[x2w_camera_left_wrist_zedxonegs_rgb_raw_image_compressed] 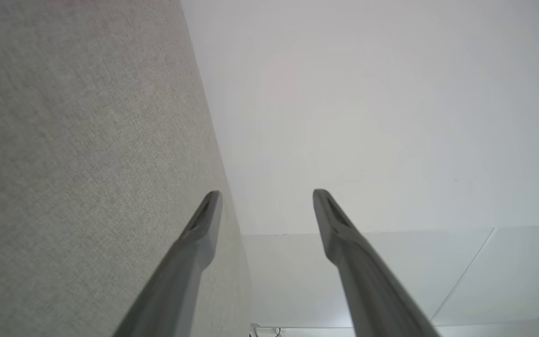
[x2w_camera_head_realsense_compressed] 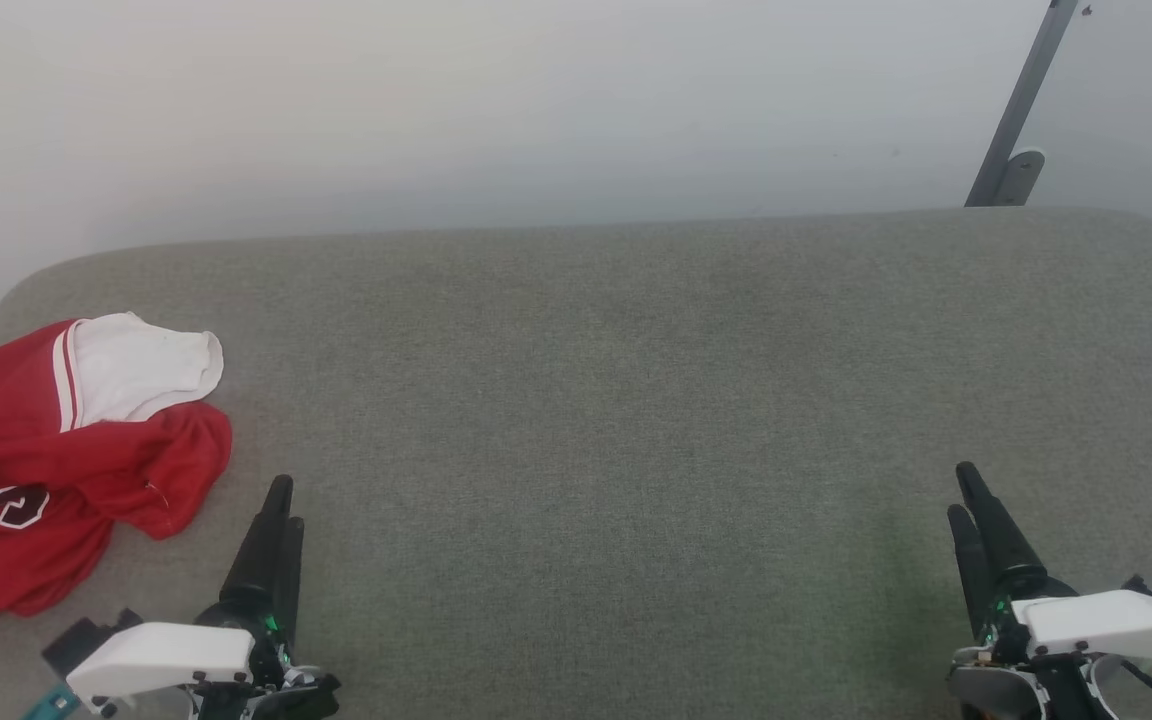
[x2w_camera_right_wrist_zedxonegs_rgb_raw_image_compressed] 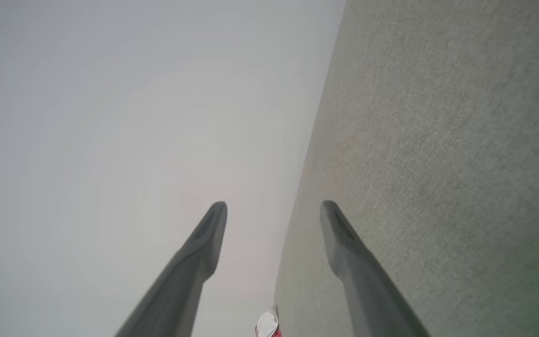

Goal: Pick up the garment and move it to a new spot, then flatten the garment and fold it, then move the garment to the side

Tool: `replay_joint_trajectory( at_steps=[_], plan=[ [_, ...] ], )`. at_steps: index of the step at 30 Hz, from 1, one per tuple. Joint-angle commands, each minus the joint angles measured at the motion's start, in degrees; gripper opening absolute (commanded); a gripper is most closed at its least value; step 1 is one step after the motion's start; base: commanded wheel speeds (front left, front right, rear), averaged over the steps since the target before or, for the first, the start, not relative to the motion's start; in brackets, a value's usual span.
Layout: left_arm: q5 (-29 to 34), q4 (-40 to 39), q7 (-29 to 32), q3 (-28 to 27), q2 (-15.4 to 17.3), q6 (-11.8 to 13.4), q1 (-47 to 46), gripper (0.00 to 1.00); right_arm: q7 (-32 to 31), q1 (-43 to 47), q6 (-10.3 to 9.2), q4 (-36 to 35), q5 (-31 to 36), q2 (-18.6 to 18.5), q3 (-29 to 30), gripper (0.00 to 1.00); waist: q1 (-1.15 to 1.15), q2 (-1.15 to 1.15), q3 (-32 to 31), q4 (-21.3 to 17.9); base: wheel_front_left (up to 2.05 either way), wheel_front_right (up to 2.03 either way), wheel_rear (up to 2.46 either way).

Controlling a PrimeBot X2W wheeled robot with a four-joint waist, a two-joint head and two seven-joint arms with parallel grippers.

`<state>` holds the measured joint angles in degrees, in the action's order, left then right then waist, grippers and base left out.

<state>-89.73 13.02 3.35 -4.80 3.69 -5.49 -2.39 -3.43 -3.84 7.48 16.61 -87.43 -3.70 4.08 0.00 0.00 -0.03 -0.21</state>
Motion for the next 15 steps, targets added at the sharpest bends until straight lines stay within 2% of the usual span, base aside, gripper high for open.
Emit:
replay_joint_trajectory(
  at_steps=[1,4,15],
  plan=[
    [2.1,-1.7,-0.8,0.5,1.1,0.5,-0.6,1.0,0.8,-1.9,0.0,-0.7,2.5,-0.7,-0.5,1.0,0.0,0.0,0.0,0.0,0.0,0.0,0.0],
    [4.2,-2.0,-1.4,1.0,1.8,1.1,-0.4,1.0,1.3,-2.1,0.0,-0.4,5.1,-1.2,-1.0,1.0,0.0,0.0,-0.1,-0.1,0.0,0.0,0.0],
    [16.5,-2.3,-4.2,3.8,5.5,3.8,0.2,1.0,2.3,-3.4,0.0,1.0,21.5,-2.3,-1.5,1.0,0.0,0.0,-0.5,-0.2,0.0,0.0,0.0]
  ],
)
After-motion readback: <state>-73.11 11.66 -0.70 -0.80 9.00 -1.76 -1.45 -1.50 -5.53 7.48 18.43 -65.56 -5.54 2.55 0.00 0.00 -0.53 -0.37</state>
